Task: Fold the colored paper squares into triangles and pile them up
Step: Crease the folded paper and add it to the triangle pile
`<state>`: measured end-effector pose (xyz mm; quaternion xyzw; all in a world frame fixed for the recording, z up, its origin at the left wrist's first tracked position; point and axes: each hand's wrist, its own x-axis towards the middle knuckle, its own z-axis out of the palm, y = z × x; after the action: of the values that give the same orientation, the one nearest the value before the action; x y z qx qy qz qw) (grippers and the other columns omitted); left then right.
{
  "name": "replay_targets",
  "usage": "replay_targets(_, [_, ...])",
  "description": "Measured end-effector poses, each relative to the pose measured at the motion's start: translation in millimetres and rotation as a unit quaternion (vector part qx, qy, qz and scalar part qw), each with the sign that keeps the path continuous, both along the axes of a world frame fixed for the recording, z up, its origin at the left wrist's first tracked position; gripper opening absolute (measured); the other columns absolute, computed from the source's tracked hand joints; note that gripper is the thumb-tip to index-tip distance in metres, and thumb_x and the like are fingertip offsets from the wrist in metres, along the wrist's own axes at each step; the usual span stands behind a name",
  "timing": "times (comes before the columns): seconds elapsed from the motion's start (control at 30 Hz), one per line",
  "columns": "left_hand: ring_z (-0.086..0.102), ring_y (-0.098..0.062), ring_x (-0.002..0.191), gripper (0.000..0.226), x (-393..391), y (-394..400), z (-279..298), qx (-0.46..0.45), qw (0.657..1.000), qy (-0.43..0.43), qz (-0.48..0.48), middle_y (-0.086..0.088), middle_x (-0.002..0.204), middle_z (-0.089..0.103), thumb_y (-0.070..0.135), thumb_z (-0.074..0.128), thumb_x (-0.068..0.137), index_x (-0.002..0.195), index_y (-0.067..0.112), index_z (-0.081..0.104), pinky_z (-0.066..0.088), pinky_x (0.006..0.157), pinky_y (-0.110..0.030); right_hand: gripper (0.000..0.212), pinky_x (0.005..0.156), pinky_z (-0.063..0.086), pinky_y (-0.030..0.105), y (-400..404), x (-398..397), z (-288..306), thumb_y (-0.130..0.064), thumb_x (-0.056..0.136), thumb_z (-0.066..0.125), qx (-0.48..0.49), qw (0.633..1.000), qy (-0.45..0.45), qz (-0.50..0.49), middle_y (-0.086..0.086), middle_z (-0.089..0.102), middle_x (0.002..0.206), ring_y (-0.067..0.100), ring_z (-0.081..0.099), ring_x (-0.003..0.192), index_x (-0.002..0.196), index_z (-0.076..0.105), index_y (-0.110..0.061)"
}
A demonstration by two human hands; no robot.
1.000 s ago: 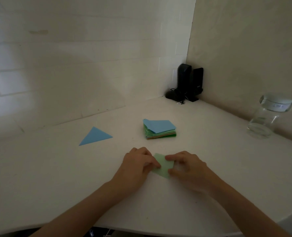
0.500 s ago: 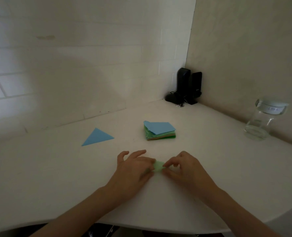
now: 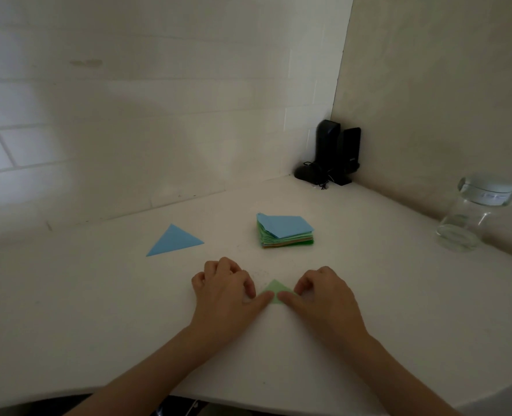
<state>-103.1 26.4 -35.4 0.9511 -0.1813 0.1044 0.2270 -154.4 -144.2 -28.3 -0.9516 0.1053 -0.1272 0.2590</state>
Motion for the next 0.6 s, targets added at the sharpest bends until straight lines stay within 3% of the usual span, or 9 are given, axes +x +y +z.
replay_targets(0.07, [0.030, -0.008, 0.105, 0.031, 2.1, 2.3, -1.7, -0.013, 1.000, 0.010, -0.006, 0.016, 0.103, 0.039, 0.068, 0.055, 0.076, 0.082, 0.038, 0.052, 0.015, 0.084, -0.026, 0.027, 0.079, 0.044, 0.025, -4.8, 0.9, 0.8, -0.055, 0.071, 0.069, 0.031, 0.999, 0.002, 0.009, -0.009, 0.051, 0.089, 0.005, 0.051, 0.083, 0.078, 0.058, -0.032])
replay_targets(0.13, [0.030, -0.007, 0.105, 0.026, 4.2, 6.1, -0.6, -0.025, 0.999, 0.021, -0.017, 0.017, 0.104, 0.040, 0.062, 0.058, 0.078, 0.089, 0.039, 0.053, 0.014, 0.083, -0.026, 0.022, 0.070, 0.038, 0.011, -11.3, 1.2, 4.2, -0.047, 0.072, 0.073, 0.050, 0.998, 0.017, 0.031, -0.006, 0.054, 0.092, 0.002, 0.050, 0.080, 0.079, 0.061, -0.030])
replay_targets(0.23, [0.031, -0.007, 0.105, 0.017, 4.6, 13.2, 2.7, -0.034, 0.998, 0.035, -0.039, 0.019, 0.106, 0.042, 0.051, 0.062, 0.082, 0.094, 0.040, 0.058, 0.017, 0.086, -0.026, 0.018, 0.064, 0.036, 0.005, -18.5, -1.3, 7.4, -0.041, 0.073, 0.075, 0.053, 0.997, 0.021, 0.053, -0.005, 0.055, 0.090, -0.001, 0.047, 0.073, 0.078, 0.062, -0.029])
replay_targets(0.33, [0.037, -0.009, 0.102, 0.013, 1.7, 14.5, 3.6, -0.043, 0.996, 0.013, -0.081, 0.015, 0.106, 0.048, 0.038, 0.061, 0.087, 0.100, 0.039, 0.063, 0.028, 0.087, -0.025, 0.024, 0.063, 0.036, 0.010, -16.3, -3.4, 7.8, -0.046, 0.071, 0.075, 0.048, 0.997, 0.041, 0.050, -0.007, 0.052, 0.091, 0.001, 0.047, 0.075, 0.082, 0.062, -0.030])
replay_targets(0.47, [0.042, -0.011, 0.096, 0.018, -1.9, 7.3, 2.1, -0.063, 0.990, -0.011, -0.124, 0.007, 0.104, 0.053, 0.022, 0.060, 0.091, 0.106, 0.027, 0.067, 0.029, 0.080, -0.015, 0.026, 0.079, 0.046, 0.026, -5.9, 2.8, 12.3, -0.051, 0.068, 0.075, 0.031, 0.996, 0.072, 0.035, -0.010, 0.050, 0.089, 0.007, 0.051, 0.083, 0.073, 0.057, -0.034])
replay_targets(0.6, [0.040, -0.010, 0.103, 0.033, -2.0, 6.3, -1.9, -0.062, 0.991, -0.001, -0.116, 0.006, 0.109, 0.050, 0.034, 0.062, 0.088, 0.120, 0.027, 0.059, 0.032, 0.090, -0.018, 0.023, 0.080, 0.044, 0.025, -4.6, -0.6, 15.3, -0.042, 0.069, 0.077, 0.066, 0.994, 0.076, 0.050, -0.016, 0.051, 0.075, 0.000, 0.048, 0.074, 0.062, 0.056, -0.038])
